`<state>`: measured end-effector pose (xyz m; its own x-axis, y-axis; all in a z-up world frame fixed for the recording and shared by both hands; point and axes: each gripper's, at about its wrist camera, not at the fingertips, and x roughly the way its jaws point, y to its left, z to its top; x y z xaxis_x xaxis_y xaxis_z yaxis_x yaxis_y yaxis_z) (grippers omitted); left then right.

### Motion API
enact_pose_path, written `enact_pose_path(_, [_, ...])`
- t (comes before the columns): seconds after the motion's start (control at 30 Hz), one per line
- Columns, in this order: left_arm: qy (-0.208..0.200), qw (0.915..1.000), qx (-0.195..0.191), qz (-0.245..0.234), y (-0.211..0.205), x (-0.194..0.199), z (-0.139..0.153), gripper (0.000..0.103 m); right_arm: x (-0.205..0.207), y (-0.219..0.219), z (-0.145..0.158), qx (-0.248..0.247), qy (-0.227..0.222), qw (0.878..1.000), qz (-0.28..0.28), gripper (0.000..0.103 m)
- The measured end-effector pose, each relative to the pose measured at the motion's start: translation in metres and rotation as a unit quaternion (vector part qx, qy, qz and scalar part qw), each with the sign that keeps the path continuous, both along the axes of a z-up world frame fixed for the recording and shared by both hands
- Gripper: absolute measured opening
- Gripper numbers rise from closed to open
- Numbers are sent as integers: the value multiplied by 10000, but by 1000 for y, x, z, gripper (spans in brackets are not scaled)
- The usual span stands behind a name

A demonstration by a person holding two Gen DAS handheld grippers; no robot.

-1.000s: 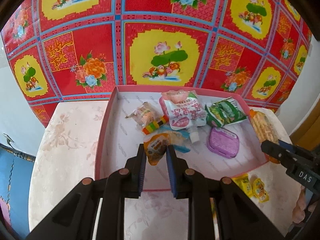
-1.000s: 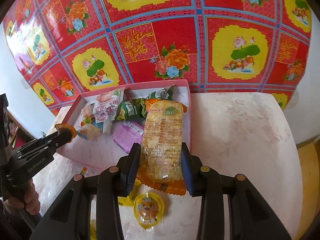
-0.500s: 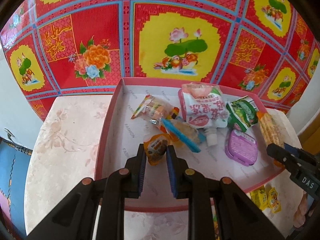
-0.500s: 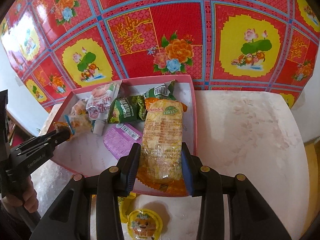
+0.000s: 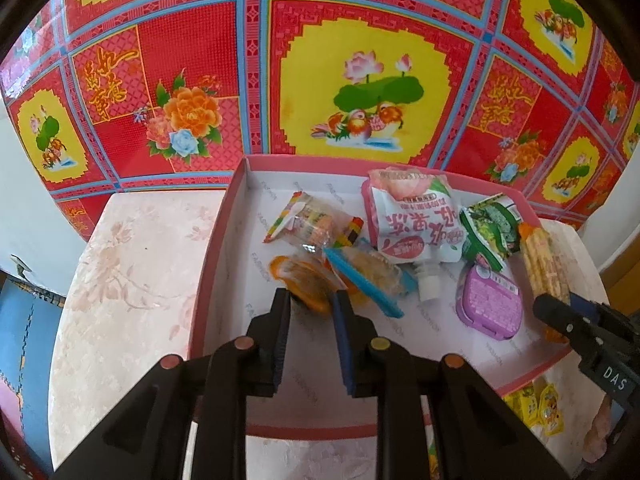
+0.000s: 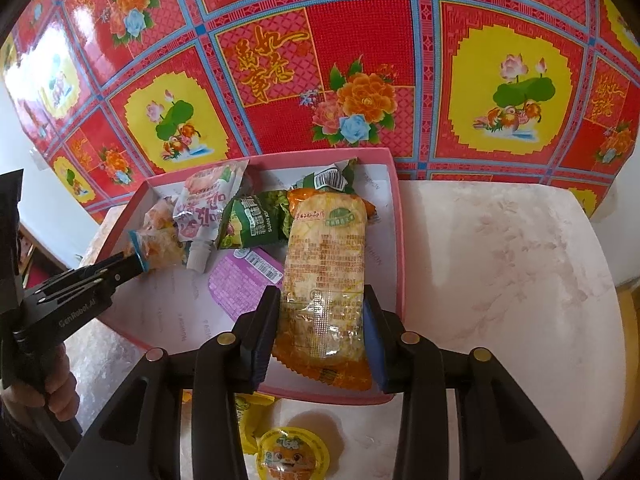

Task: Organize snacks
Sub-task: 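Lower both snacks into the tray and open both grippers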

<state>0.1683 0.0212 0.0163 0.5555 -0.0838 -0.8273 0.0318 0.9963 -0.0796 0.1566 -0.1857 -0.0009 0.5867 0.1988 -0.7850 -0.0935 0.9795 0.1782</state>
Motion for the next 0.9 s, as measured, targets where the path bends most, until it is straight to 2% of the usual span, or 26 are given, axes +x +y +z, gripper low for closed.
enact_pose_path(0.2, [10, 10000, 26, 89, -3, -4, 5, 43, -5, -1, 6, 65, -80, 9999, -8, 45])
enact_pose_path(0.9, [-74, 9999, -83, 108, -6, -45, 31, 44, -42, -5, 22, 156, -186, 9997, -38, 45])
